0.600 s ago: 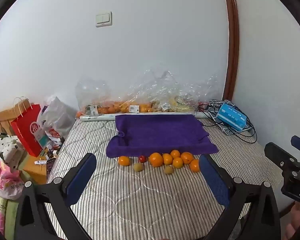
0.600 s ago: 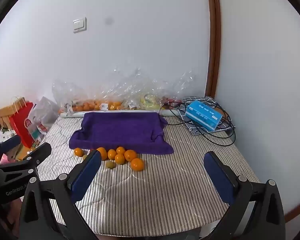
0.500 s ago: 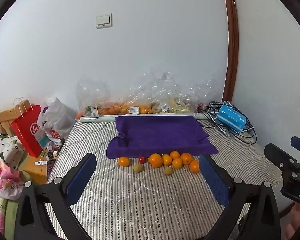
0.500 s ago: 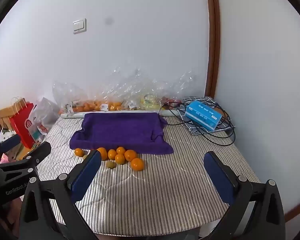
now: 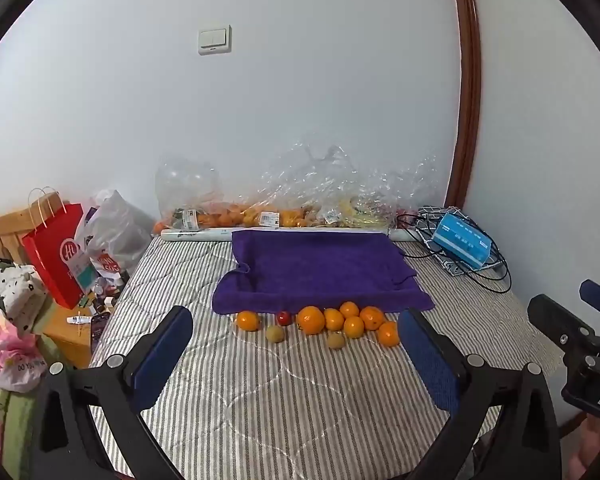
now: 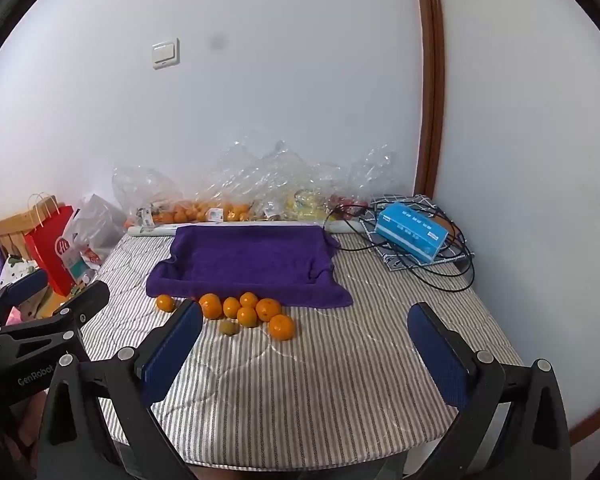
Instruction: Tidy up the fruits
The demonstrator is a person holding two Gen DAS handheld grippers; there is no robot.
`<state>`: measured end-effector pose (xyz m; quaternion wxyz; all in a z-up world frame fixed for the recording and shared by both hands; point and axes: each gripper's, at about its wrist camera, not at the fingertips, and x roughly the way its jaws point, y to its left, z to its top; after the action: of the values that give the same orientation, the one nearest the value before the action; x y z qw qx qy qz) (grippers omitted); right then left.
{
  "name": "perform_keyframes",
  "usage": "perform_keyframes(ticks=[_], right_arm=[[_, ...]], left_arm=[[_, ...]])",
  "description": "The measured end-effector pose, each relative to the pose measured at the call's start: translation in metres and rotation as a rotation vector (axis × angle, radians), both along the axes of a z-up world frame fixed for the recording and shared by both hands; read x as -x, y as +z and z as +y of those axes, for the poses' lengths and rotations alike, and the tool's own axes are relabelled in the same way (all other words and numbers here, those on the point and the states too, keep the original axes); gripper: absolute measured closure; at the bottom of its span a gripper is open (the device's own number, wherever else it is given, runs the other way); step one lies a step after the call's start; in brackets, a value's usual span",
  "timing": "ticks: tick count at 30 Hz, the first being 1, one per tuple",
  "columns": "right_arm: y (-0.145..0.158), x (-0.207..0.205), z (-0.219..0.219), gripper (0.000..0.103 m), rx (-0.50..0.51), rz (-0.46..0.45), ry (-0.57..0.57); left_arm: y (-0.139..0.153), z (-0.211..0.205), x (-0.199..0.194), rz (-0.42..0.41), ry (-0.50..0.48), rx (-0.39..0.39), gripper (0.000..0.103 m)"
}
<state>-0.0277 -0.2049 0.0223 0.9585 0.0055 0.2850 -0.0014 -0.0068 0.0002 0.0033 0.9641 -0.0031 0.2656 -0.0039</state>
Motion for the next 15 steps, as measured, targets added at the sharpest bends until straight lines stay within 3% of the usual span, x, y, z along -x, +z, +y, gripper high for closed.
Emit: perform_keyframes(ticks=[15], right_arm=[[-0.0008, 0.0034, 0.0004, 0.001, -0.005, 0.001, 0.004]], left_arm=[[0.0012, 0.0065, 0.0022, -0.002, 0.012, 0.011, 0.0]])
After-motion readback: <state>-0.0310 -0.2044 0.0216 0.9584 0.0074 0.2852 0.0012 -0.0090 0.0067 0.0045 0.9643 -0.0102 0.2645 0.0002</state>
